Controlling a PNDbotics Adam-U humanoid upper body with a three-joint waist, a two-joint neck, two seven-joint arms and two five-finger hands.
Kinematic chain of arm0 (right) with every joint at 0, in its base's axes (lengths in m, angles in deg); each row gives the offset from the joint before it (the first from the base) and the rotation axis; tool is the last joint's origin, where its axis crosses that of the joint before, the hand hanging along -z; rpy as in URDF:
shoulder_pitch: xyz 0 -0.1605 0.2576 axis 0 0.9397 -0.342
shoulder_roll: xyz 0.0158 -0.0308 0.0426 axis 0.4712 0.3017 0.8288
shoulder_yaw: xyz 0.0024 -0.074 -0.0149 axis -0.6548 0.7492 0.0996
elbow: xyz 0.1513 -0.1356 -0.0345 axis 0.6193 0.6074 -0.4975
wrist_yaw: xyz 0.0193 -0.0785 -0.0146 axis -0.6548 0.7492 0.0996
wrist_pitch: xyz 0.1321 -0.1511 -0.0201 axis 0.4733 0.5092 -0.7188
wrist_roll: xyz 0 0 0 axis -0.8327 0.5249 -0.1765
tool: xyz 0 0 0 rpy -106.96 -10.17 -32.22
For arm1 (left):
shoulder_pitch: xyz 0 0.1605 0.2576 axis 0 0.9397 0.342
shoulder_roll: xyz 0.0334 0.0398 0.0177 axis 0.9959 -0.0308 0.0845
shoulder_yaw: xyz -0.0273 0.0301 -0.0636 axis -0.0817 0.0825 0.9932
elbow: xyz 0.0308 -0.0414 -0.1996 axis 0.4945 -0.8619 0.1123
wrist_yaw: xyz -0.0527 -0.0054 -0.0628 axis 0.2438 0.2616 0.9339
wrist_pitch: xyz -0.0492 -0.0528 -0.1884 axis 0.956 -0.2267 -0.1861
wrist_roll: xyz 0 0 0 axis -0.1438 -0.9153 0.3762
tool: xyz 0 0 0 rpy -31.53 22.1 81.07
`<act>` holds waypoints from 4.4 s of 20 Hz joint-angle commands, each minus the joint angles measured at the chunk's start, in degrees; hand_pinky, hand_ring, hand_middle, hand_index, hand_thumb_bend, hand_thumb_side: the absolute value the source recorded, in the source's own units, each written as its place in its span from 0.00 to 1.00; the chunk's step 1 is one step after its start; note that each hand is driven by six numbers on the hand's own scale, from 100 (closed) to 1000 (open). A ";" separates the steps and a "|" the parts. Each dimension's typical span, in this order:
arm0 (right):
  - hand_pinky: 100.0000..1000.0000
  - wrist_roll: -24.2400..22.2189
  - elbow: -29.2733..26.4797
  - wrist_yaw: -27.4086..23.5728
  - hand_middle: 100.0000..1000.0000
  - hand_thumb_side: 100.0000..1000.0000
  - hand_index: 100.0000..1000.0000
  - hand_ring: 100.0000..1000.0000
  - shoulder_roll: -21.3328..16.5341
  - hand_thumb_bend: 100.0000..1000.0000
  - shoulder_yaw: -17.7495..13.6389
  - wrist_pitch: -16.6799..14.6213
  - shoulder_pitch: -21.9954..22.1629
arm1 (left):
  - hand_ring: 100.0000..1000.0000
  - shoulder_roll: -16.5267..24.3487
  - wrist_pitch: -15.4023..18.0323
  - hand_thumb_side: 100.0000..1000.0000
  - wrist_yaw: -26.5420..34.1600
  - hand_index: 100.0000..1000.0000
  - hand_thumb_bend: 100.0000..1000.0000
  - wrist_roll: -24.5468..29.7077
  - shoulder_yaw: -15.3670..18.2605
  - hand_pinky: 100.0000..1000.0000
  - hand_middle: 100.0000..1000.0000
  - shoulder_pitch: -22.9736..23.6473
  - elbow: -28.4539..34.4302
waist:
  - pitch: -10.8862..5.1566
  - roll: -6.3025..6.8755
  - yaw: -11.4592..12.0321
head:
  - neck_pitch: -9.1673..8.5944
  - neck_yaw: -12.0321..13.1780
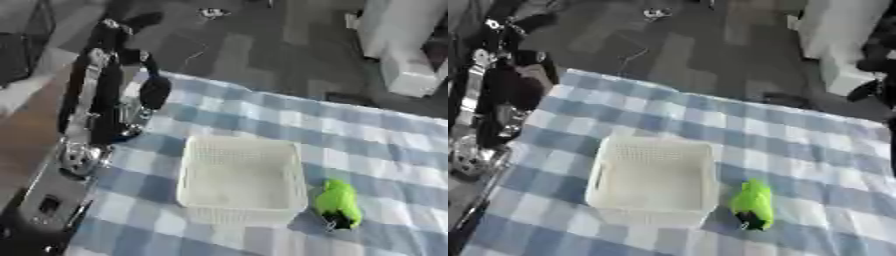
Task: Pick up objects on the table and place them in the box.
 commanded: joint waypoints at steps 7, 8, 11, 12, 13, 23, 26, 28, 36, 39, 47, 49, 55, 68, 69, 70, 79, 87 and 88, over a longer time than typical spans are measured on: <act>0.42 -0.71 -1.06 0.36 0.72 0.80 0.88 0.64 -0.59 0.00 -0.18 0.36 -0.34 | 0.83 1.28 0.09 0.73 0.28 1.00 0.47 0.00 0.53 0.20 0.94 -0.36 0.97 | -0.78 0.17 -0.05 | 3.06 2.56; 0.42 -0.71 -1.06 0.41 0.72 0.80 0.88 0.64 -0.58 0.00 -0.20 0.41 -0.33 | 0.83 1.30 0.09 0.73 0.30 1.00 0.47 -0.02 0.54 0.20 0.94 -0.36 0.97 | -0.80 0.16 -0.04 | 3.81 3.07; 0.42 -0.36 -1.06 1.37 0.72 0.78 0.88 0.64 -0.50 0.00 -0.57 0.14 -0.25 | 0.83 1.36 0.12 0.72 0.30 1.00 0.47 -0.10 0.57 0.20 0.94 -0.28 0.97 | -0.83 0.07 -0.07 | 7.98 5.81; 0.43 -0.23 -1.06 1.81 0.73 0.79 0.88 0.65 -0.50 0.00 -0.62 -0.03 -0.24 | 0.83 1.37 0.12 0.73 0.28 1.00 0.47 -0.09 0.55 0.19 0.94 -0.26 0.97 | -0.81 0.03 -0.08 | 8.61 6.12; 0.44 -0.19 -1.06 2.62 0.73 0.78 0.88 0.66 -0.60 0.00 -0.70 -0.41 -0.26 | 0.83 1.38 0.10 0.73 0.24 1.00 0.47 -0.04 0.51 0.19 0.94 -0.25 0.97 | -0.72 -0.05 -0.09 | 9.12 6.13; 0.53 -3.24 0.34 22.43 0.77 0.74 0.88 0.71 -4.39 0.00 -2.07 -7.86 -0.02 | 0.83 1.27 -0.21 0.73 0.36 1.00 0.47 0.07 0.54 0.18 0.94 -0.28 0.97 | -0.65 -0.07 0.50 | 9.61 2.72; 0.54 -3.50 4.30 27.44 0.78 0.76 0.88 0.72 -7.34 0.00 -1.32 -9.97 -1.36 | 0.83 1.22 -0.18 0.73 0.19 1.00 0.47 0.17 0.53 0.18 0.94 -0.07 0.97 | -0.69 0.00 0.48 | 9.61 2.22; 0.57 -3.83 7.80 30.83 0.78 0.80 0.87 0.73 -9.21 0.04 -0.59 -11.32 -2.42 | 0.83 0.98 -0.24 0.73 0.17 1.00 0.47 0.32 0.35 0.17 0.94 0.08 0.97 | -0.63 0.05 0.42 | 9.61 1.74; 0.61 -3.69 19.37 39.90 0.79 0.85 0.86 0.73 -12.55 0.18 2.49 -17.53 -6.25 | 0.83 0.50 -0.24 0.73 -0.13 1.00 0.47 0.66 0.21 0.15 0.94 0.67 0.97 | -0.40 0.12 0.59 | 9.61 0.77; 0.62 -3.76 22.37 42.58 0.83 0.84 0.88 0.74 -13.06 0.19 3.28 -19.76 -6.22 | 0.83 0.49 -0.22 0.73 -0.12 1.00 0.47 0.66 0.19 0.15 0.94 0.55 0.97 | -0.40 0.07 0.76 | 9.61 0.71; 0.73 0.63 26.98 45.46 0.88 0.85 0.93 0.82 -13.75 0.28 4.10 -24.78 -4.88 | 0.83 0.56 -0.17 0.73 0.00 1.00 0.47 0.73 0.14 0.16 0.94 0.34 0.97 | -0.45 -0.02 0.98 | 9.61 0.75; 0.73 1.00 28.04 46.82 0.88 0.85 0.93 0.82 -14.14 0.28 4.01 -25.43 -4.32 | 0.83 0.59 -0.16 0.73 0.00 1.00 0.47 0.75 0.14 0.16 0.94 0.38 0.97 | -0.45 -0.04 0.97 | 9.61 0.68; 0.74 2.05 29.70 49.21 0.87 0.87 0.93 0.82 -15.37 0.27 4.40 -27.22 -2.77 | 0.83 0.69 -0.11 0.73 -0.01 1.00 0.47 0.83 0.09 0.16 0.94 0.45 0.97 | -0.46 -0.07 0.94 | 9.61 0.70; 0.79 -0.69 30.29 53.32 0.87 0.91 0.90 0.82 -14.60 0.27 10.75 -32.98 -5.16 | 0.83 0.47 0.01 0.73 0.17 1.00 0.47 1.16 -0.14 0.16 0.94 0.33 0.97 | -0.52 0.02 1.36 | 9.61 -3.09; 0.79 -0.89 30.56 53.59 0.87 0.91 0.91 0.82 -14.39 0.27 11.10 -33.34 -5.38 | 0.83 0.46 0.01 0.73 0.19 1.00 0.47 1.16 -0.12 0.16 0.94 0.30 0.97 | -0.50 0.02 1.38 | 9.61 -4.17; 0.79 -1.09 30.79 53.83 0.87 0.91 0.91 0.82 -14.11 0.27 11.44 -33.66 -5.64 | 0.83 0.44 0.01 0.73 0.21 1.00 0.47 1.16 -0.12 0.16 0.94 0.28 0.97 | -0.47 0.03 1.40 | 9.61 -5.46; 0.79 -2.62 32.70 55.14 0.87 0.91 0.91 0.82 -11.53 0.27 13.95 -35.53 -7.38 | 0.83 0.30 0.15 0.73 0.10 1.00 0.46 1.31 -0.21 0.15 0.94 0.45 0.97 | -0.33 0.17 1.35 | 9.61 -6.65; 0.79 -3.95 34.21 56.64 0.87 0.76 0.89 0.82 -9.84 0.16 15.32 -36.66 -8.17 | 0.83 0.16 0.10 0.73 0.15 1.00 0.47 1.40 -0.27 0.15 0.94 0.46 0.97 | -0.35 0.15 1.53 | 9.61 -5.61; 0.79 -4.11 34.36 56.90 0.87 0.71 0.90 0.82 -9.67 0.14 15.31 -36.64 -8.04 | 0.83 0.15 0.10 0.73 0.17 1.00 0.47 1.41 -0.27 0.15 0.94 0.43 0.97 | -0.36 0.14 1.58 | 9.61 -5.54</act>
